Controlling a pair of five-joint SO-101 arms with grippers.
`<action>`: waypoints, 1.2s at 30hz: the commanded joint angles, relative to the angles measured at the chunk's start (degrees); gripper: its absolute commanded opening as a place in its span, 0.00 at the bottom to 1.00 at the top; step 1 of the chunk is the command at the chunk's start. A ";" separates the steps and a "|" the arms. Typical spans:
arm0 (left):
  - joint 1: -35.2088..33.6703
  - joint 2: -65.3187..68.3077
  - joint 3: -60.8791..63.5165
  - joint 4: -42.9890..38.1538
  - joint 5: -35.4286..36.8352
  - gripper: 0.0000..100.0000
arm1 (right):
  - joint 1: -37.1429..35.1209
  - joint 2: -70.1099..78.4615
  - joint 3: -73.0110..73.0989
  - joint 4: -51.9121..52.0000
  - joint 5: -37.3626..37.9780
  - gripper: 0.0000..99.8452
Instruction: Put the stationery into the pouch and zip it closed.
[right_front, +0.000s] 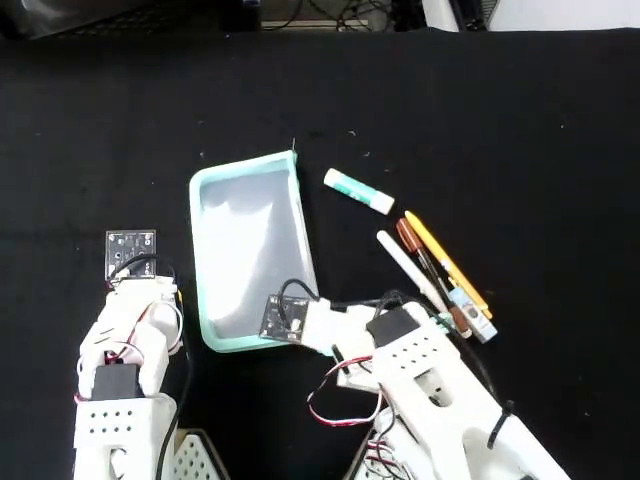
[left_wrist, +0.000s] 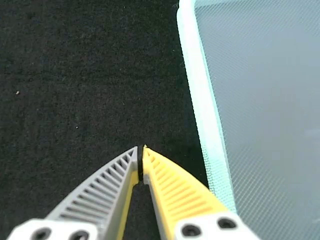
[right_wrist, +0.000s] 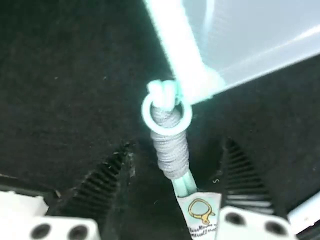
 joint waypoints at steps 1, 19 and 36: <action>0.22 -0.18 1.01 -0.70 -0.53 0.03 | 0.97 0.31 0.04 -1.58 -0.53 0.24; 0.22 -0.18 1.01 -0.70 -0.53 0.03 | 0.88 3.38 0.04 -5.19 -4.92 0.30; 0.22 -0.09 1.01 -0.70 -0.53 0.03 | 0.88 28.79 -12.97 -5.89 -6.77 0.28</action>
